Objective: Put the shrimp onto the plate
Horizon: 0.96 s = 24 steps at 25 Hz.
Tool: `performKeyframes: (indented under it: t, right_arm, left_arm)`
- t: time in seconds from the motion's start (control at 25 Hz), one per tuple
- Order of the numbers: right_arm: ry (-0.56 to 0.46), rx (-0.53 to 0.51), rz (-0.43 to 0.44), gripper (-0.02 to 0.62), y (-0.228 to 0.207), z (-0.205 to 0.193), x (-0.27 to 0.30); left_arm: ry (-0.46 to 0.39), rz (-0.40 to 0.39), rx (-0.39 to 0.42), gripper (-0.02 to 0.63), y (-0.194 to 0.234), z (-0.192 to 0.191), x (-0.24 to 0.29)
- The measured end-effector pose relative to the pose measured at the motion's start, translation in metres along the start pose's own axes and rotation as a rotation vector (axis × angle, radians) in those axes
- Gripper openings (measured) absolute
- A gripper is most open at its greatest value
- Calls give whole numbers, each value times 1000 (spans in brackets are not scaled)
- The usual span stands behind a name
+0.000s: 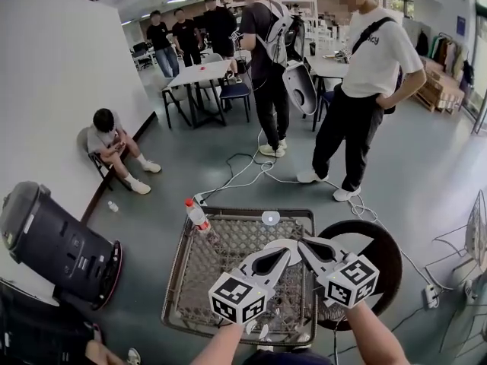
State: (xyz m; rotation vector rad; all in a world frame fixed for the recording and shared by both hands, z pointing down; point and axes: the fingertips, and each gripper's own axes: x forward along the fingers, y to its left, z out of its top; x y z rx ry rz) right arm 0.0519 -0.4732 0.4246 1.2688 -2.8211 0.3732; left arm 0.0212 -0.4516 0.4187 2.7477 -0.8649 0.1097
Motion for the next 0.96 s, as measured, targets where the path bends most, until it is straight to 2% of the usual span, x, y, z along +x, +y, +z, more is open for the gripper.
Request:
performKeyframes:
  t: [0.96]
  right_arm:
    - [-67, -50, 38, 5, 13, 36, -8]
  left_arm:
    - [-49, 35, 40, 8, -10, 22, -6]
